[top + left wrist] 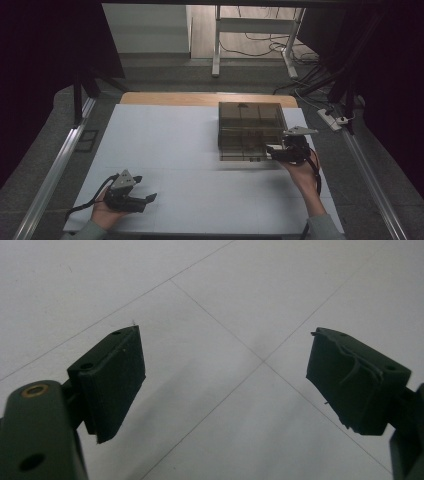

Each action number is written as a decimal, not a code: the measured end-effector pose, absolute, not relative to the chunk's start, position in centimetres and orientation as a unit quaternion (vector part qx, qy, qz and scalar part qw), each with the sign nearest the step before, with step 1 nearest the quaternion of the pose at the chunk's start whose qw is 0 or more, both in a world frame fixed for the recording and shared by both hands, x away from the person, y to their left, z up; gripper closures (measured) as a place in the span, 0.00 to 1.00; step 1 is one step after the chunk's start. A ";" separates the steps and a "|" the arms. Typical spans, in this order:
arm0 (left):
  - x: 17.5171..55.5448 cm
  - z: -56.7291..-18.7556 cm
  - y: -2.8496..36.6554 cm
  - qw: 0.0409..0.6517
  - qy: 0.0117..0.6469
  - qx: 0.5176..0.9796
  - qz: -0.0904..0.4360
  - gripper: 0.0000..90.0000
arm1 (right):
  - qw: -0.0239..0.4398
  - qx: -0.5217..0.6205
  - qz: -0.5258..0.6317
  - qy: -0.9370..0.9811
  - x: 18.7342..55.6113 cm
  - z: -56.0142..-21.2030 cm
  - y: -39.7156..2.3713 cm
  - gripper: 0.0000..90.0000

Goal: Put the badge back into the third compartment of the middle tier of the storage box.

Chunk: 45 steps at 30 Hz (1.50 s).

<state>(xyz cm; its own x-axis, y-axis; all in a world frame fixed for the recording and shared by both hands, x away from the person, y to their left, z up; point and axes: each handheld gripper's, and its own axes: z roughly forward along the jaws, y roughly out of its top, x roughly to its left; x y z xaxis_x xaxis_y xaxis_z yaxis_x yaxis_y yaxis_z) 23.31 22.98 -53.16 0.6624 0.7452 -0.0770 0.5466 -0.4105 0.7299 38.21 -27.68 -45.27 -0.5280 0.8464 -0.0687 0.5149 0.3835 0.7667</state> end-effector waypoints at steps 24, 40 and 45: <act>23.4 -53.1 23.1 0.380 0.389 0.829 0.131 0.17 | 0.231 0.382 0.382 0.809 37.3 -45.3 -27.0 0.29; 23.2 -53.1 23.0 0.380 0.388 0.829 0.132 0.17 | 0.219 0.354 0.398 0.818 36.3 -45.3 -26.6 0.29; 23.2 -53.1 23.0 0.381 0.388 0.829 0.132 0.17 | 0.215 0.344 0.405 0.819 35.7 -45.2 -26.7 0.29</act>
<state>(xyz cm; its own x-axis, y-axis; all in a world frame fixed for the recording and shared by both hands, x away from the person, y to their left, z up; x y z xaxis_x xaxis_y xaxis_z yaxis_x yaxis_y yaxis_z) 23.16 23.04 -53.07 0.6638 0.7439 -0.0769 0.5422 -0.4079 0.7346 35.71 -26.65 -45.23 -0.6713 0.7375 -0.0740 0.3889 0.4355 0.8119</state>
